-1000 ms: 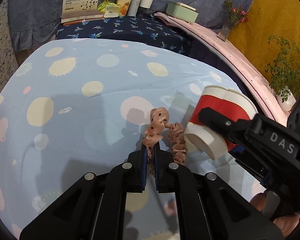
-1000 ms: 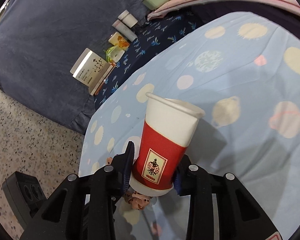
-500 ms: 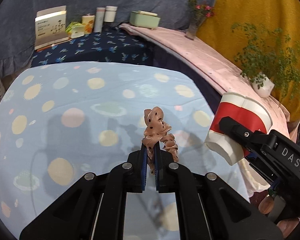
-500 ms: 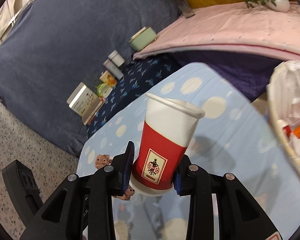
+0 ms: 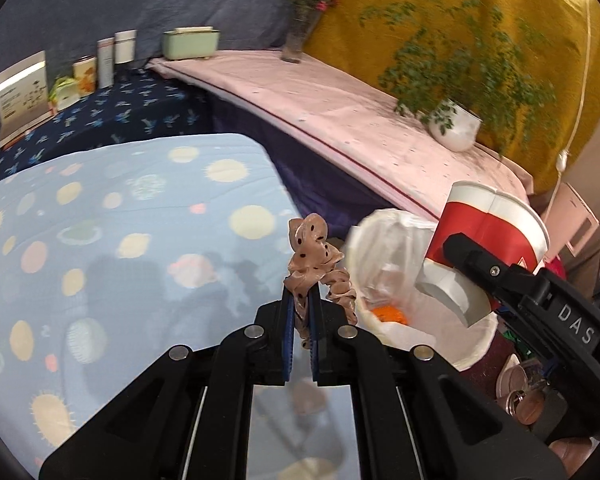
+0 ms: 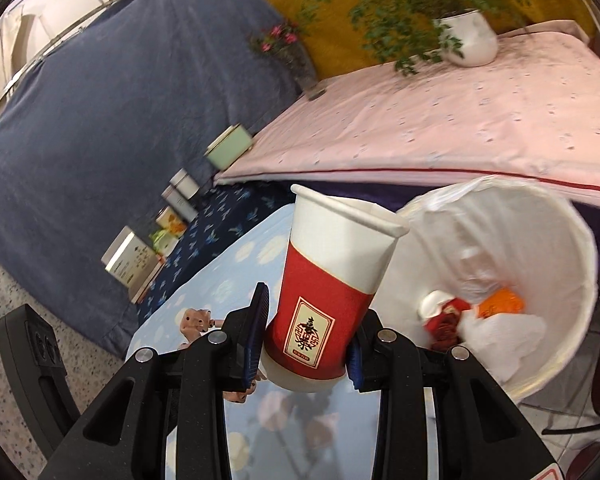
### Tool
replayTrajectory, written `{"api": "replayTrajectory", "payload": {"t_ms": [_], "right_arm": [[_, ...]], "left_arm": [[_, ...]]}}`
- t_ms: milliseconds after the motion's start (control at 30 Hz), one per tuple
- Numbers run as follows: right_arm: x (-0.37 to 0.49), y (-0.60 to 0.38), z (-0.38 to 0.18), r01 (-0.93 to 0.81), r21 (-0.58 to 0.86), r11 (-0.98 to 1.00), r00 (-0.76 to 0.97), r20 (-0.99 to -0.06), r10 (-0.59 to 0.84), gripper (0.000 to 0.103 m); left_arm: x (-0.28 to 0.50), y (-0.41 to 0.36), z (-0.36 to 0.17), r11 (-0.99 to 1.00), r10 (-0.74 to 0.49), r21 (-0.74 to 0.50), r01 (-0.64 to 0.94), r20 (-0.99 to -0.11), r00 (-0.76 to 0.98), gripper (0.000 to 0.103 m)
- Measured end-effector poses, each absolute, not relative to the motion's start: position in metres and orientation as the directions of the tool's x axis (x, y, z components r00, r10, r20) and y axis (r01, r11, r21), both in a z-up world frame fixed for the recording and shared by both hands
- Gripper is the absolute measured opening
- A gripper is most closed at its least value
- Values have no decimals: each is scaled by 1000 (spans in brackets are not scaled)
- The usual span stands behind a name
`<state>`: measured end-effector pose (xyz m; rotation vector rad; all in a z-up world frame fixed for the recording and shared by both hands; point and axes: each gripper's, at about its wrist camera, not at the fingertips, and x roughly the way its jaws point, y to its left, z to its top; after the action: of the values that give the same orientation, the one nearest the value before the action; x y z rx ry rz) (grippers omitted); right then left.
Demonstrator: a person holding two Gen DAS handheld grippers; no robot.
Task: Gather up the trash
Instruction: 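Lift the pink scrunchie and red cup into the bin and open both grippers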
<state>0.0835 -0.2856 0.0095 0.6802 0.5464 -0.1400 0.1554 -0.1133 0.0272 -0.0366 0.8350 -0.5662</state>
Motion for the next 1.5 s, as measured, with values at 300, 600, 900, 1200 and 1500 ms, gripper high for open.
{"api": "replayTrajectory", "payload": {"t_ms": [300,600,900,1200,1500], "right_arm": [[44,-342,-7,376,584,719,849,-528,-15,33],[21,-373,-22,424,604,675,843,-535,-50,33],[16,-381,-27,434,596,675,840,-539,-64,33],[21,-381,-27,433,587,684,836,-545,-61,33],[39,-371,-20,417,545,727,830,-555,-61,33]], "left_arm": [[141,-177,24,806,-527,-240,541,-706,473,6],[136,-210,13,780,-543,-244,577,-722,428,6],[136,-228,9,777,-543,-231,586,-717,438,23],[145,-221,4,808,-508,-210,550,-721,471,42],[146,-214,3,827,-468,-155,541,-723,508,42]]}}
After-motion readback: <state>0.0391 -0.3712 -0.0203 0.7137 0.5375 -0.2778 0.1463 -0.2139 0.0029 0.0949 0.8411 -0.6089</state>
